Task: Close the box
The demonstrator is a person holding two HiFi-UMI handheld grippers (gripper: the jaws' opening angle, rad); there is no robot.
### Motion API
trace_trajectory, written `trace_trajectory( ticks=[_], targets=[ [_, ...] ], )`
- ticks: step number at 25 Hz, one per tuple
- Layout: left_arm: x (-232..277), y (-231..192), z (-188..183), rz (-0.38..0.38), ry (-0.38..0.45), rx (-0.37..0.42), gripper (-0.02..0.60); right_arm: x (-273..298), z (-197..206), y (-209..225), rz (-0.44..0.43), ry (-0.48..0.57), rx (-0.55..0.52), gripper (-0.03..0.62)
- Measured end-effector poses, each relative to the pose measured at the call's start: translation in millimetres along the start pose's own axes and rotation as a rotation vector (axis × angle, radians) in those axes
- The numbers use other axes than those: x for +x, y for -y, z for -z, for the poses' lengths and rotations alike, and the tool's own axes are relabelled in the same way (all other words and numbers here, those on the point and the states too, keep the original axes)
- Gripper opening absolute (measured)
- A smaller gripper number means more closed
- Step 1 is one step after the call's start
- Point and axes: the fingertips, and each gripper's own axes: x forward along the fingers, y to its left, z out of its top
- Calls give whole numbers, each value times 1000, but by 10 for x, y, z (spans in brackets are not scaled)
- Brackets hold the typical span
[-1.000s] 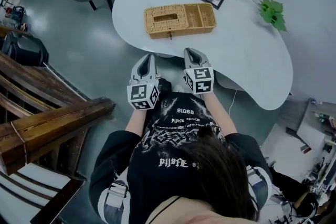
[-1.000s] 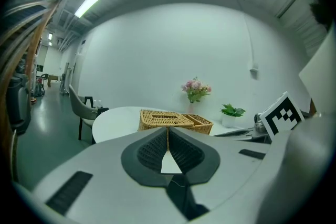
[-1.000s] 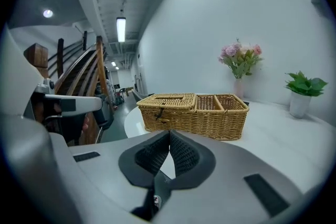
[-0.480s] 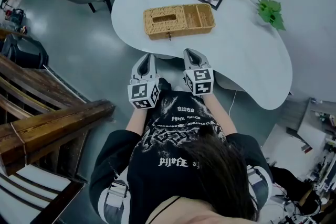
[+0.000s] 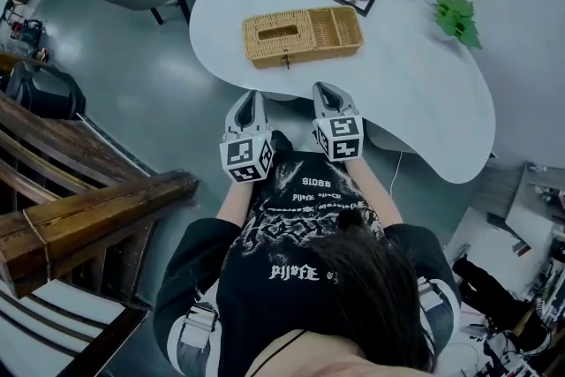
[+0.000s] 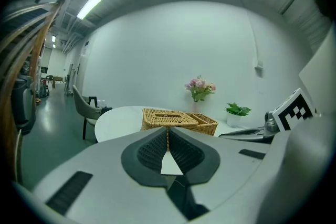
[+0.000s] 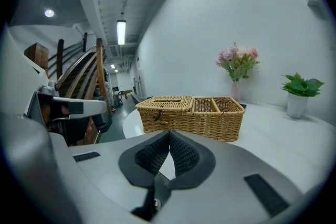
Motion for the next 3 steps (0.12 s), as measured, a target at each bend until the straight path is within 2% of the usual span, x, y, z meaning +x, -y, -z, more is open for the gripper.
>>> trace_trajectory(
  ticks=[3],
  targets=[
    [23,3,10,-2,-7,-1,28,5,-11,6,-4,1,2,25]
  ],
)
